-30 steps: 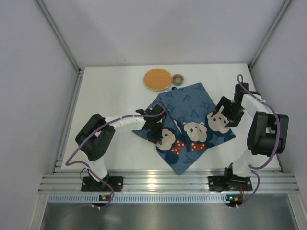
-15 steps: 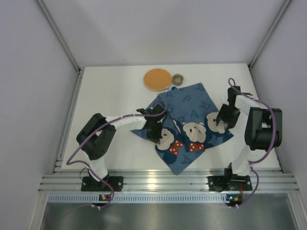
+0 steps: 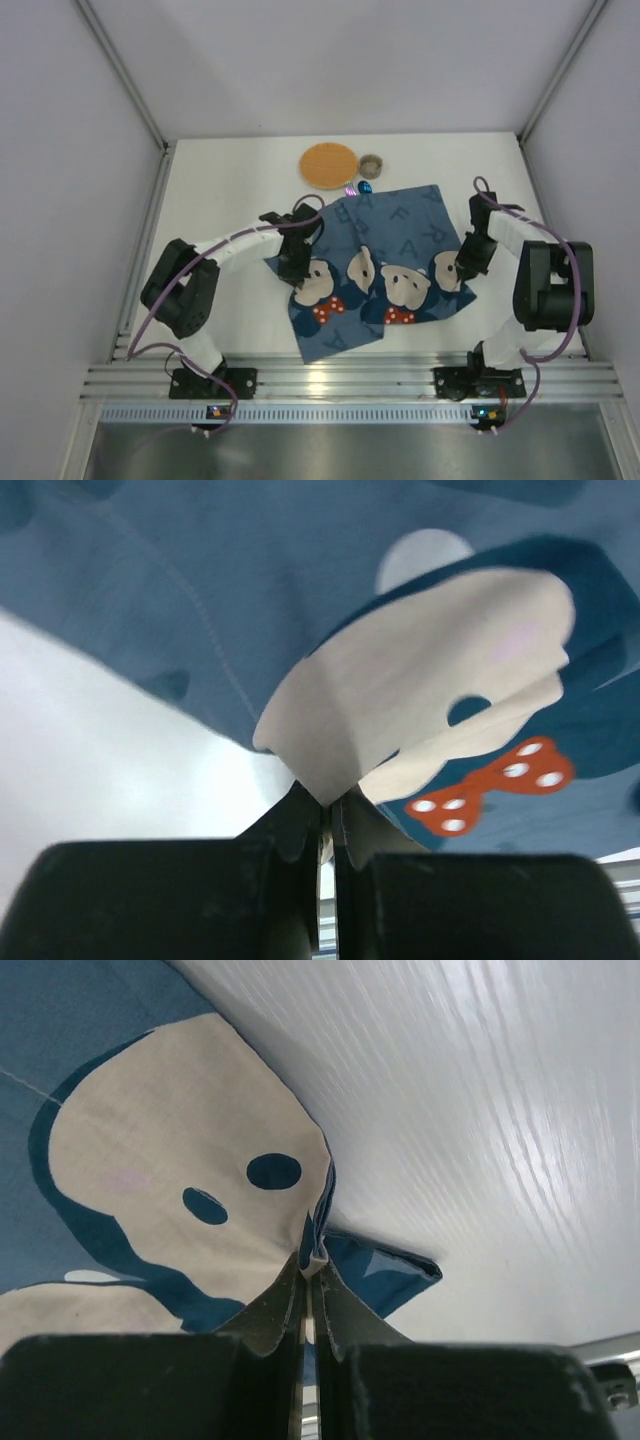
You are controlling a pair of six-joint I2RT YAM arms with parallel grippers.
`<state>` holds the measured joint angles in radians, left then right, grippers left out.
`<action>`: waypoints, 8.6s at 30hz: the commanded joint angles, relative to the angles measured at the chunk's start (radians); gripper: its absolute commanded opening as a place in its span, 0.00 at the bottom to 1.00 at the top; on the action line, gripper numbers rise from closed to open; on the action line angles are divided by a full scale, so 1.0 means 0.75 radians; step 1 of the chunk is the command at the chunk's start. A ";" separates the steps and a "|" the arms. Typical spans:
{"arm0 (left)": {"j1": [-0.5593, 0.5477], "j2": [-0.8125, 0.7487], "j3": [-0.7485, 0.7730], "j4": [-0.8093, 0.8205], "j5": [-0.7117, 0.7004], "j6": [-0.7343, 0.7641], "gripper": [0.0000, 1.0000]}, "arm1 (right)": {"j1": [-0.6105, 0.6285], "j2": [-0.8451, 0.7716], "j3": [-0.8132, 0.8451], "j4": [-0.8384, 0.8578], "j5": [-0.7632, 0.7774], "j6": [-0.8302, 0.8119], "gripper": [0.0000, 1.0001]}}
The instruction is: Set the dinner table for one person
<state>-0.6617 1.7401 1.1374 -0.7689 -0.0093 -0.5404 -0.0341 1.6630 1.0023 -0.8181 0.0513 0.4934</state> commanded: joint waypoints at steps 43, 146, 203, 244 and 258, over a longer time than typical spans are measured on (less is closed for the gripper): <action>0.262 0.077 0.318 -0.096 -0.067 0.107 0.82 | 0.448 0.307 1.043 -0.101 -0.239 -0.034 0.87; 0.326 0.155 0.341 0.039 0.041 0.082 0.77 | 0.385 -0.146 0.159 0.326 0.136 -0.104 0.00; 0.350 0.281 0.332 0.068 -0.071 0.246 0.79 | 0.295 0.202 0.251 0.322 -0.001 -0.149 0.00; 0.377 0.328 0.782 -0.053 -0.211 0.352 0.79 | 0.283 -0.106 0.109 -0.022 0.210 0.001 0.23; 0.210 0.780 1.316 0.178 0.094 0.318 0.79 | 0.403 -0.424 0.206 -0.263 0.173 0.058 0.88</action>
<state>-0.4786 2.3074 2.0937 -0.7097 -0.0071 -0.2863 0.2562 1.3914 1.1595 -0.9379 0.1852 0.5232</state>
